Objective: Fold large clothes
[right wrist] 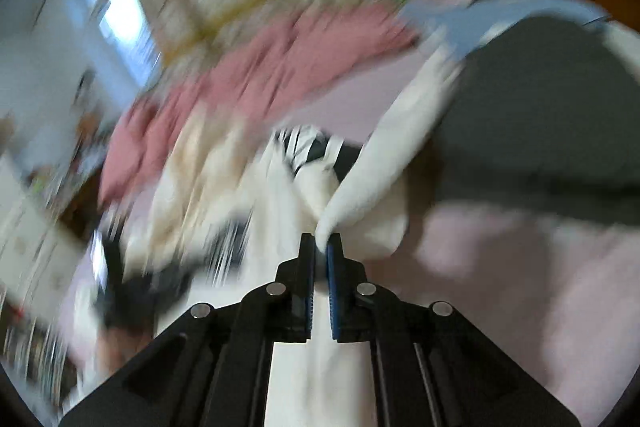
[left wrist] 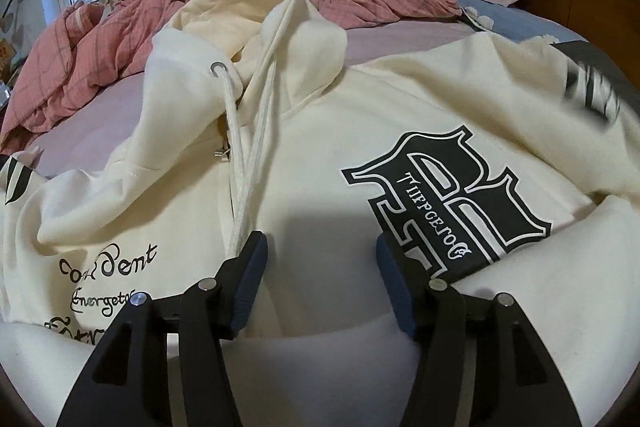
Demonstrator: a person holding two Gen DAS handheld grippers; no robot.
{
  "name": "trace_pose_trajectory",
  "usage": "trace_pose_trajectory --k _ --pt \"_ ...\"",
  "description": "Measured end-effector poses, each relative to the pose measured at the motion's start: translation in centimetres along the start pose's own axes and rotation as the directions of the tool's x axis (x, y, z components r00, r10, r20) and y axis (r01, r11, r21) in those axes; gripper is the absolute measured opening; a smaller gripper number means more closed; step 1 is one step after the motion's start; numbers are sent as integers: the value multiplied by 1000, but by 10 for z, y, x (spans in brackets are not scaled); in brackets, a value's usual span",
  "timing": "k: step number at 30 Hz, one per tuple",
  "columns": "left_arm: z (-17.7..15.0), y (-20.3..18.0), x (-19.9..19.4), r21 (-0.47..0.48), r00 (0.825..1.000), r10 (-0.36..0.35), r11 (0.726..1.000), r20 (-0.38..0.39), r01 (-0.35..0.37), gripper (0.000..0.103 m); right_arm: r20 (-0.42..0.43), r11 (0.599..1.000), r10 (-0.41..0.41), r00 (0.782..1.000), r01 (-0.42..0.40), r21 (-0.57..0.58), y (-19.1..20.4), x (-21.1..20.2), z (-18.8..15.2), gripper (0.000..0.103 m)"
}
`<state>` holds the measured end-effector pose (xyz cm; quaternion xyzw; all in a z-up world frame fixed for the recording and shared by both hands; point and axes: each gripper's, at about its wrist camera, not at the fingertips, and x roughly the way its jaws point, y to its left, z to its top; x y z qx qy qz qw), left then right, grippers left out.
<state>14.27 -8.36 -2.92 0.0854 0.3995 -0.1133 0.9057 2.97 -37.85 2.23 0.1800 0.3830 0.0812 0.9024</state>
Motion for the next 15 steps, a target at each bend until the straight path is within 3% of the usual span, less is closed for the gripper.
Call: trace_pose_trajectory --k 2,3,5,7,8,11,15 --pt "0 -1 0 6 1000 7 1000 2 -7 56 -20 996 -92 996 93 18 -2 10 -1 14" --pt "0 -2 0 9 1000 13 1000 2 -13 57 1 994 -97 995 97 45 -5 7 3 18" --pt "0 -3 0 13 1000 21 1000 3 -21 57 111 988 -103 988 89 126 -16 -13 21 28" --pt "0 -3 0 16 1000 27 1000 4 -27 58 199 982 -150 968 123 142 -22 -29 39 57" --pt "0 -3 0 17 1000 29 999 4 -29 58 233 980 -175 957 147 133 -25 -34 51 61" --pt "-1 -3 0 18 999 36 999 7 -36 59 247 974 -221 943 204 96 -39 -25 102 62" --pt "-1 -4 -1 17 998 67 998 11 -67 65 135 962 -247 960 226 152 -88 31 177 62"
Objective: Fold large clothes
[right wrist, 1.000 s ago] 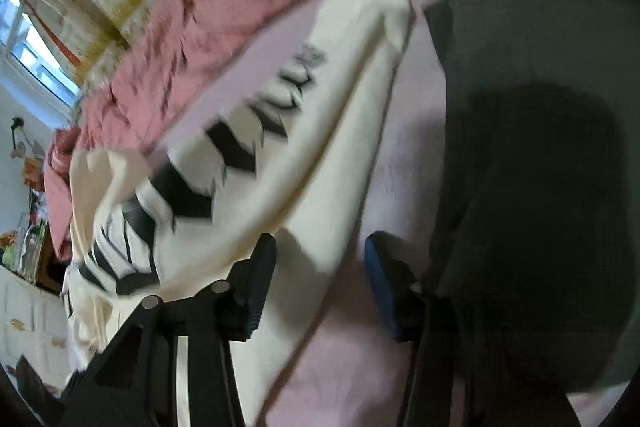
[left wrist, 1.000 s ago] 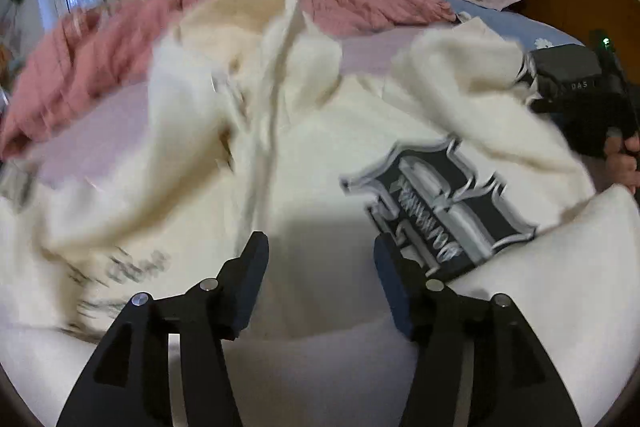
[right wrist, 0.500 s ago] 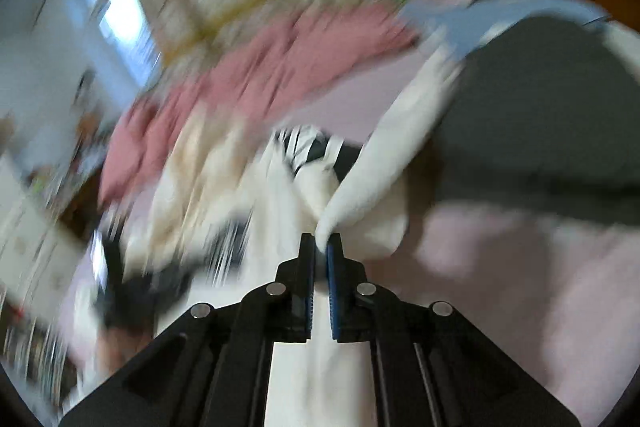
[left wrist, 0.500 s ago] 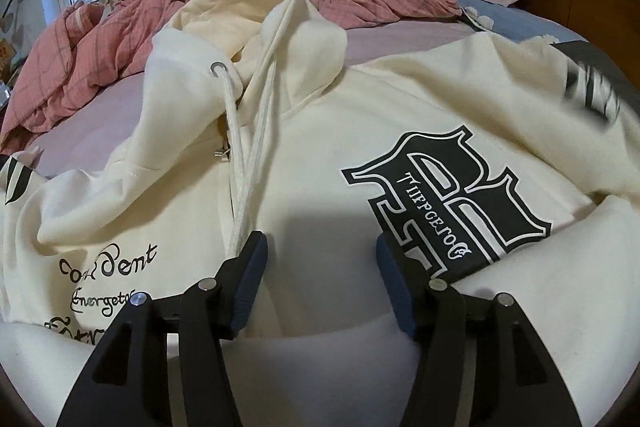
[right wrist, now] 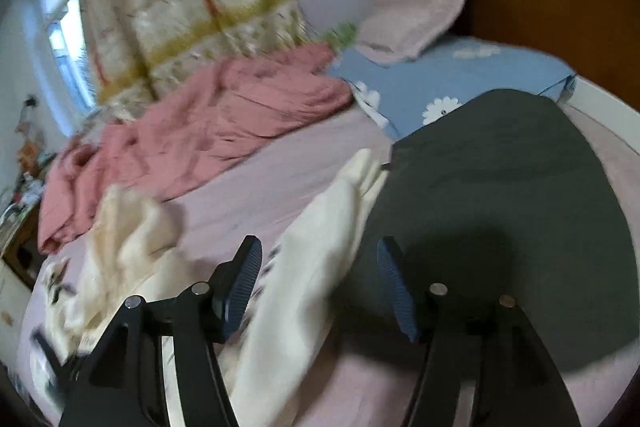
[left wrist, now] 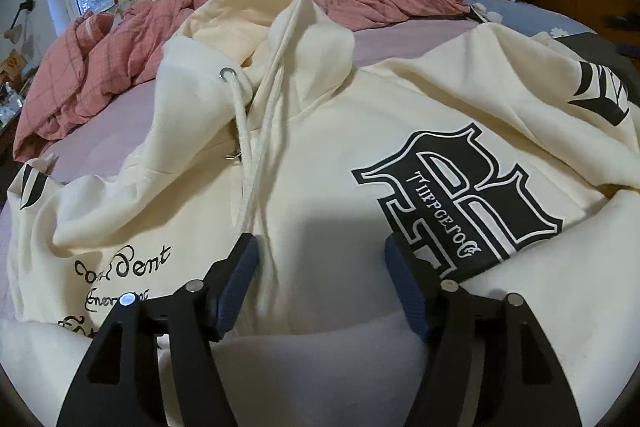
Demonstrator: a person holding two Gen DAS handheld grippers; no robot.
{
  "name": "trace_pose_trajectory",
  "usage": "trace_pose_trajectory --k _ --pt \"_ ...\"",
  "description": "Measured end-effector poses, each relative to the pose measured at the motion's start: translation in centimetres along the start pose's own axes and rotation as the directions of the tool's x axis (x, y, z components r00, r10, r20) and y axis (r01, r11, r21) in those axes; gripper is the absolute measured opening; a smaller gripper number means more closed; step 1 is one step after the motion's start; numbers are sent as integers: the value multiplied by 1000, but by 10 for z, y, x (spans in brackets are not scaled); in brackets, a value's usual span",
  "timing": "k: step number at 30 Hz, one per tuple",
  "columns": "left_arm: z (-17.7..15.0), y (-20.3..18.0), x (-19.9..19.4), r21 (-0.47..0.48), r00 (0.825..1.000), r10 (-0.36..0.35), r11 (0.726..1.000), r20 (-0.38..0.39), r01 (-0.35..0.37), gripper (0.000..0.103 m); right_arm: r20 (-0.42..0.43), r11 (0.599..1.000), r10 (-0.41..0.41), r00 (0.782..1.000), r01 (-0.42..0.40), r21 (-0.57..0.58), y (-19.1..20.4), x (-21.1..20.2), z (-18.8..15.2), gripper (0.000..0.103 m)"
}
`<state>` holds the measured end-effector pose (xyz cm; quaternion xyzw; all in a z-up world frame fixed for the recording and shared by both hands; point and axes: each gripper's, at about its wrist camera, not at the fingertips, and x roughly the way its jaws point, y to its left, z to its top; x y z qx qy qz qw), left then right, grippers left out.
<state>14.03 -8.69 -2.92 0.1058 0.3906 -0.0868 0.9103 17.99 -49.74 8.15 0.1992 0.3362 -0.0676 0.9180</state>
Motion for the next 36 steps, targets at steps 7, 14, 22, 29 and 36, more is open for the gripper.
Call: trace_pose_trajectory --k 7,14,22,29,36 --pt "-1 3 2 -20 1000 -29 999 6 29 65 -162 989 -142 977 145 6 -26 134 44 60" --pt "-2 5 6 -34 998 -57 998 1 57 65 71 969 -244 967 241 46 -25 87 44 9" --pt "4 4 -13 -13 987 -158 987 14 158 58 500 911 -344 795 411 -26 40 -118 106 8" --pt "-14 18 -125 -49 953 -142 986 267 161 59 519 946 8 855 162 -281 151 -211 87 8" --pt "-46 79 -167 -171 938 45 985 344 15 59 243 886 290 926 -165 -433 277 -132 -65 8"
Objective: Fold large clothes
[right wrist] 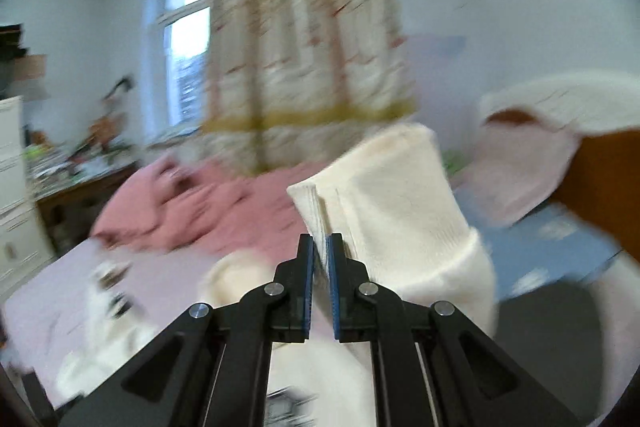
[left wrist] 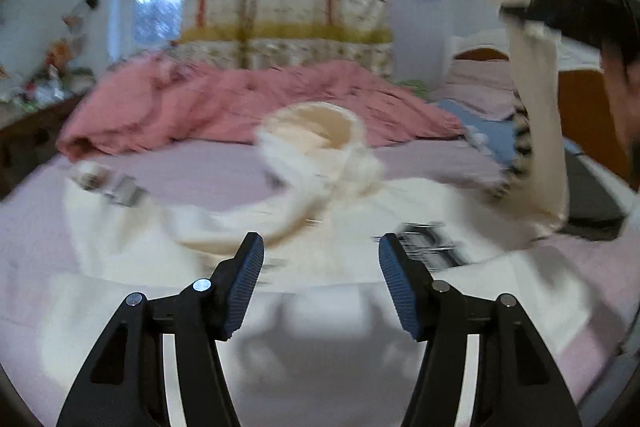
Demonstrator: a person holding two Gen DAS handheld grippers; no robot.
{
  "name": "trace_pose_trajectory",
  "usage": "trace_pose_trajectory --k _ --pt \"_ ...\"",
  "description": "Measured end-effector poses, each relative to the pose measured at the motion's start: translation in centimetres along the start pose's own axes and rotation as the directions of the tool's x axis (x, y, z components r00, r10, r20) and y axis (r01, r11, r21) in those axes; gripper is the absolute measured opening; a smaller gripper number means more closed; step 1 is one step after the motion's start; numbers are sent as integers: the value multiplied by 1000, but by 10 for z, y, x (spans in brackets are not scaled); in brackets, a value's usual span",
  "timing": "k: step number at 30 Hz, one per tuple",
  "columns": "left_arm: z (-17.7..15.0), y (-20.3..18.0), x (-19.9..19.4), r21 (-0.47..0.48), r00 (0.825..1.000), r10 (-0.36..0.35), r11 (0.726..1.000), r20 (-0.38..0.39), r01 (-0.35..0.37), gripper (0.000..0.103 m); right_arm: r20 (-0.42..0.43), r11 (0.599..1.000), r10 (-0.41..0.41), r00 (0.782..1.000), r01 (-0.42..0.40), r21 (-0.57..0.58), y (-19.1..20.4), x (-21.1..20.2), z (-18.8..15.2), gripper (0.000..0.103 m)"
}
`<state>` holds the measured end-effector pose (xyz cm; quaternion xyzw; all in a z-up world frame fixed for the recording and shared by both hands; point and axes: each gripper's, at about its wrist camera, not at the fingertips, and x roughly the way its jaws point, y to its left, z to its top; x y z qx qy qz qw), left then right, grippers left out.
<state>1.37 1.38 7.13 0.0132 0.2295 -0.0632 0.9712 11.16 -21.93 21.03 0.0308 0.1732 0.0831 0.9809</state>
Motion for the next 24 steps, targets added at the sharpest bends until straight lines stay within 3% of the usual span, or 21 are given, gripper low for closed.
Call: trace_pose_trajectory --k 2,4,8,11,12,14,15,16,20,22,24 --pt "-1 33 -5 -10 995 93 996 31 -93 59 -61 999 24 998 -26 -30 42 28 -40 8" --pt "-5 67 -7 -54 991 129 990 30 -127 59 -116 997 61 991 -65 -31 77 52 -75 8" --pt "-19 127 9 -220 991 135 966 -24 -137 57 -192 987 157 969 -158 9 132 85 -121 8" --pt "-26 145 19 -264 989 139 953 -49 -147 57 -254 977 214 943 -208 49 158 97 -150 9" --pt "-26 146 21 -258 987 150 953 -51 -159 57 -290 973 227 930 -226 37 167 103 -158 11" --pt "-27 145 22 -249 989 143 957 -50 -151 57 -324 974 216 921 -227 4 174 103 -171 29" --pt "-28 143 22 -251 991 128 958 -47 -136 57 -317 974 216 924 -227 2 173 97 -175 52" --pt "-29 141 21 -253 993 109 961 -43 -116 58 -299 974 221 928 -228 11 167 90 -177 67" --pt "-28 125 24 -250 998 36 967 -45 -47 69 -254 976 215 943 -200 85 119 56 -167 67" --pt "-26 118 33 -274 994 -92 959 -60 73 76 -244 981 171 955 -143 130 81 38 -161 67" --pt "-23 108 51 -327 971 -217 928 -95 176 79 -259 992 61 964 -30 124 45 28 -161 67"
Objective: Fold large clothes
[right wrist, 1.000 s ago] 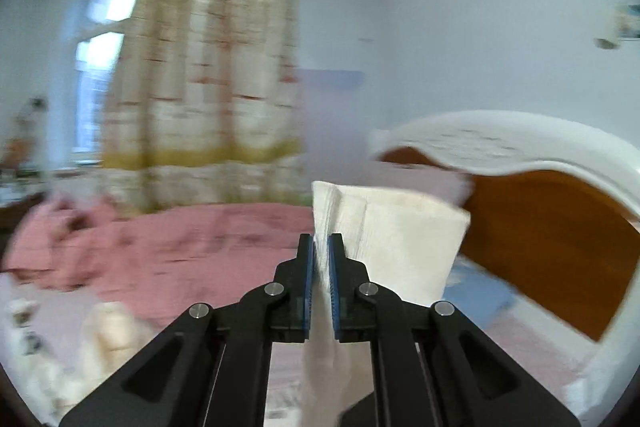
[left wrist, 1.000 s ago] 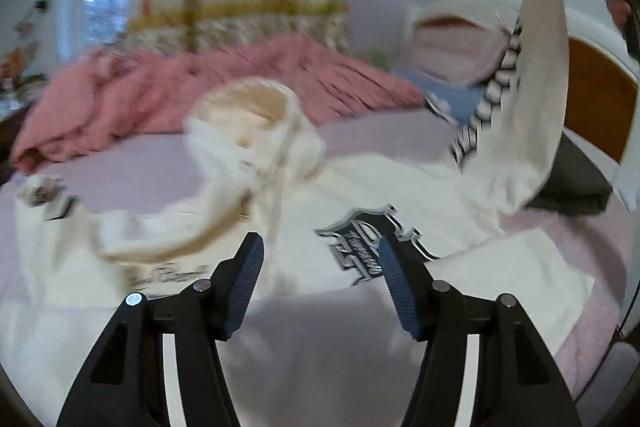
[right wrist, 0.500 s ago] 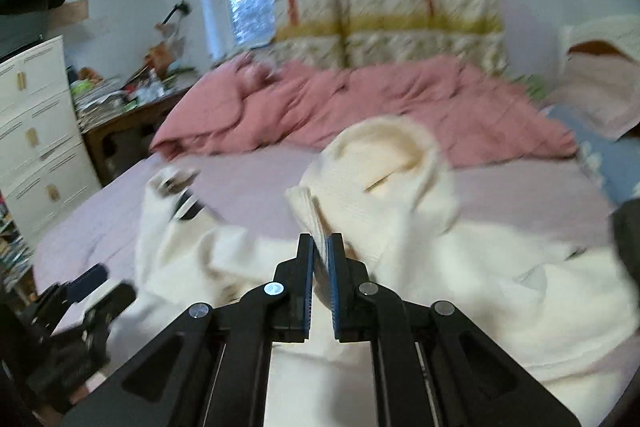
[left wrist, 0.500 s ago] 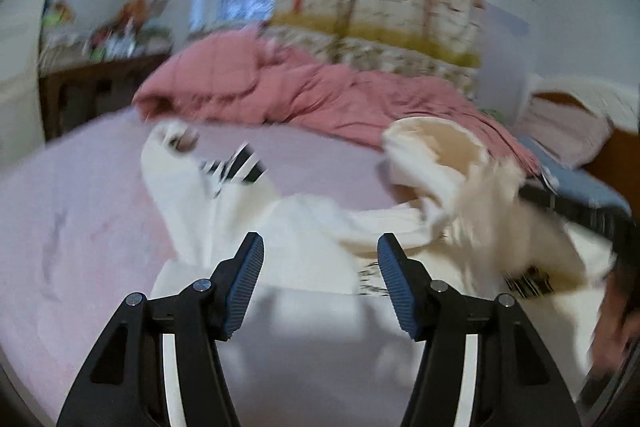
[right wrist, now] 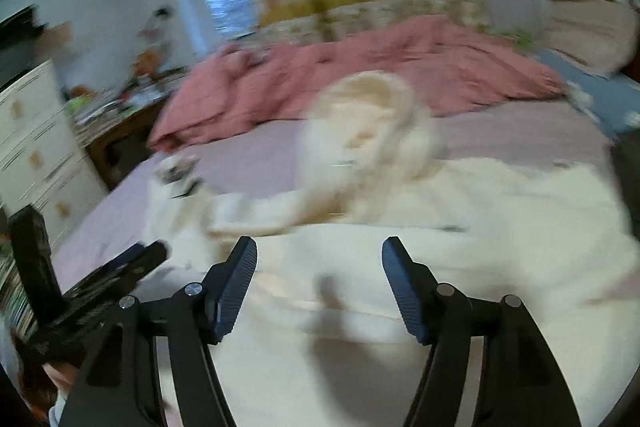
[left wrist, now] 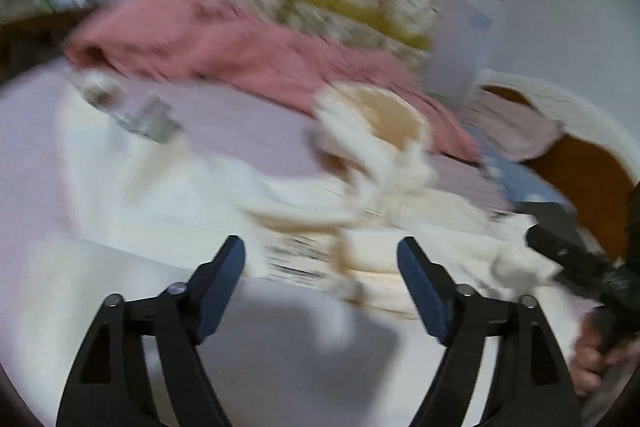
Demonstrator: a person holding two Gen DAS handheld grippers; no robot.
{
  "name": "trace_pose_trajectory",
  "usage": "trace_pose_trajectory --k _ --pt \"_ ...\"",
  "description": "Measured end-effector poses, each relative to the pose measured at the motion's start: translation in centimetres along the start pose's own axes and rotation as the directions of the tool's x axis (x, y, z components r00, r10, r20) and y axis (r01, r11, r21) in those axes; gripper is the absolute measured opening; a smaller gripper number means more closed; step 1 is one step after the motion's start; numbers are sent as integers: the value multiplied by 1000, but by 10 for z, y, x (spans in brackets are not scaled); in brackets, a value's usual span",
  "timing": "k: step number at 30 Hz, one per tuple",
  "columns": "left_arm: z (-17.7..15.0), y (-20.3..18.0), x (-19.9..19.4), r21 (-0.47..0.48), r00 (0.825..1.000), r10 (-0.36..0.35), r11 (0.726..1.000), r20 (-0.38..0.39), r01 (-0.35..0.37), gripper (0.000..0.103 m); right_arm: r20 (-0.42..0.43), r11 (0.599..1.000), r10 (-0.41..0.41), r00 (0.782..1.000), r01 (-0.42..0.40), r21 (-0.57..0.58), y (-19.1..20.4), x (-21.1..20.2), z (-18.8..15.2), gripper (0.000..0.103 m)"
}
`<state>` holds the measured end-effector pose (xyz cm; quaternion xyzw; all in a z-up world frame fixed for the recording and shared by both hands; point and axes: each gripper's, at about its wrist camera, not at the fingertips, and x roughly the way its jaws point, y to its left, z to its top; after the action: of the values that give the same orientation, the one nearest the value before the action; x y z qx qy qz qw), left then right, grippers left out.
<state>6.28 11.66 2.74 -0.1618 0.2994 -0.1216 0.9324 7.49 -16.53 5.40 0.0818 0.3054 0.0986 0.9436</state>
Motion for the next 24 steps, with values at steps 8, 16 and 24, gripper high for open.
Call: trace_pose_trajectory --k 8,16,24 --pt "-6 -20 85 -166 960 -112 984 -256 71 78 -11 978 -181 983 181 103 -77 -18 -20 67" --pt "-4 -27 105 -128 948 -103 990 -302 67 65 -36 974 -155 987 158 165 -94 -19 -17 67" --pt "0 -35 91 -46 984 -36 999 -177 28 15 -33 987 -116 993 119 104 -86 -20 -15 69"
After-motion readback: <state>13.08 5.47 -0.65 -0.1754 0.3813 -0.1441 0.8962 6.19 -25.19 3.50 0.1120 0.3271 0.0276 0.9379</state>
